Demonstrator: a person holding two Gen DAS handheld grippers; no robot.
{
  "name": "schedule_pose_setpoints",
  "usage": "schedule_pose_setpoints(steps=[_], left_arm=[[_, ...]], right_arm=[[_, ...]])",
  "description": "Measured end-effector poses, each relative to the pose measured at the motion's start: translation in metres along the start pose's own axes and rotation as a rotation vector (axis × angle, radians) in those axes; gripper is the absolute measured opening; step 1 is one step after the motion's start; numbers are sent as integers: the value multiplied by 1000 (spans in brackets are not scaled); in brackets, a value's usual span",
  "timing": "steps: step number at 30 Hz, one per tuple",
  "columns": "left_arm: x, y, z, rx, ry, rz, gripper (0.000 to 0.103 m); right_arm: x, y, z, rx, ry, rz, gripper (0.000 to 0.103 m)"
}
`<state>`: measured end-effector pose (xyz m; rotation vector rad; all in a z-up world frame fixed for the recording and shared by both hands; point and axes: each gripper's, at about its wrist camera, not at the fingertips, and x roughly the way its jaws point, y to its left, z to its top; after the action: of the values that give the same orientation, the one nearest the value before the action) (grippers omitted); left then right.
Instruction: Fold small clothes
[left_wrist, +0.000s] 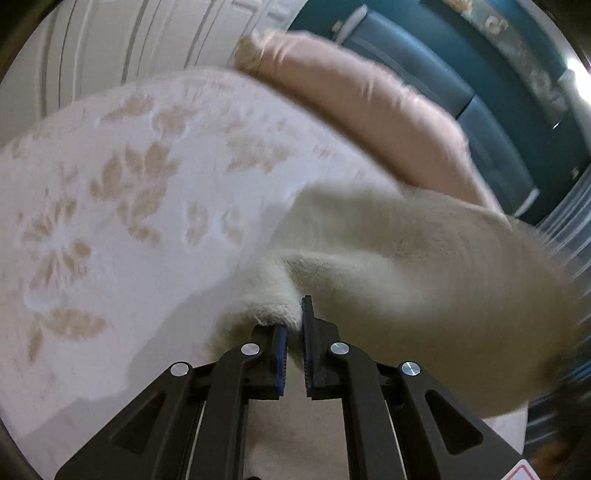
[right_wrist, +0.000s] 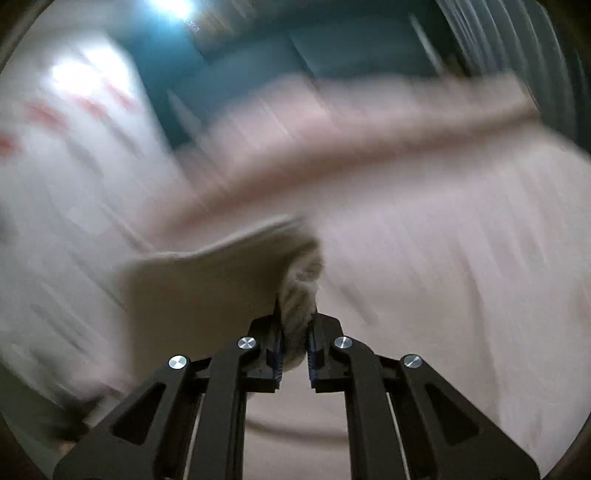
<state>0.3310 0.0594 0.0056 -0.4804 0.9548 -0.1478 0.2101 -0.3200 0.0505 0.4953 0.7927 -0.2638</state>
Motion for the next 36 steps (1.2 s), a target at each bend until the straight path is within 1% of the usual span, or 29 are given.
schedule_pose_setpoints(steps=[1,2,3,4,6,8,9,10,11,12,13,15,16,18,20,21,22,24,25,26,27,28,29,30,32,33,34,35,36], left_arm=[[8,2,-4,-9,29,6,5],[15,5,-8,-19,56,9,5],[19,9,-12,-25,70,19,5],[19,12,-14,-22,71,25,5],[18,15,-15,-17,67,23,5],[17,16,-14,-17,64,20,5],[18,15,-14,-12,64,24,5],[19,15,-14,-5,66,27,5],[20,15,-15,5,66,32,5],[22,13,-17,15,67,37,6],[21,11,-18,23,69,43,6],[20,11,-20,35,67,44,7],[19,12,-20,42,66,47,8],[17,14,-20,38,63,34,15],[10,20,-16,-8,45,-3,15],[7,22,-15,-27,39,-16,19],[4,25,-12,-61,29,-27,21],[3,29,-7,-114,28,-53,25],[6,29,-6,-125,41,-47,25],[12,29,-4,-131,65,-32,25],[16,29,-4,-133,76,-25,24],[18,28,-4,-132,81,-17,21],[17,26,-2,-121,72,-3,13],[14,25,0,-118,55,-5,7],[4,24,4,-117,10,-21,7],[-1,23,6,-113,-11,-27,6],[-4,23,8,-112,-23,-30,6],[-6,23,10,-113,-33,-29,5],[-6,24,10,-115,-35,-28,5]], right_arm=[[30,-19,-11,53,116,-80,8],[44,-35,-19,123,168,-88,8],[38,-47,-21,207,137,-11,8],[25,-48,-16,235,95,36,8],[0,-35,-4,210,26,107,8],[-28,-21,3,149,-85,172,8],[-32,-22,2,129,-119,183,8],[-25,-23,0,110,-111,145,8],[-11,-28,-4,88,-65,77,9],[15,-39,-11,88,35,-2,9],[40,-51,-19,106,133,-63,9],[34,-55,-24,123,93,-25,9],[26,-54,-25,134,73,-7,12],[23,-51,-24,148,72,3,16],[20,-49,-24,125,69,-13,25],[22,-51,-24,125,70,-10,37],[24,-53,-23,131,75,-5,43],[28,-51,-20,152,91,5,45],[31,-51,-20,155,101,4,45],[35,-47,-17,149,111,-19,45],[35,-42,-16,136,129,-56,41],[38,-36,-16,120,156,-91,26],[40,-26,-10,101,187,-108,17],[37,-18,-4,88,187,-91,12],[9,10,16,35,109,30,11],[-23,36,32,-26,14,149,11],[-43,47,40,-54,-44,236,11],[-69,58,47,-79,-123,362,11],[-100,63,53,-99,-229,505,11]])
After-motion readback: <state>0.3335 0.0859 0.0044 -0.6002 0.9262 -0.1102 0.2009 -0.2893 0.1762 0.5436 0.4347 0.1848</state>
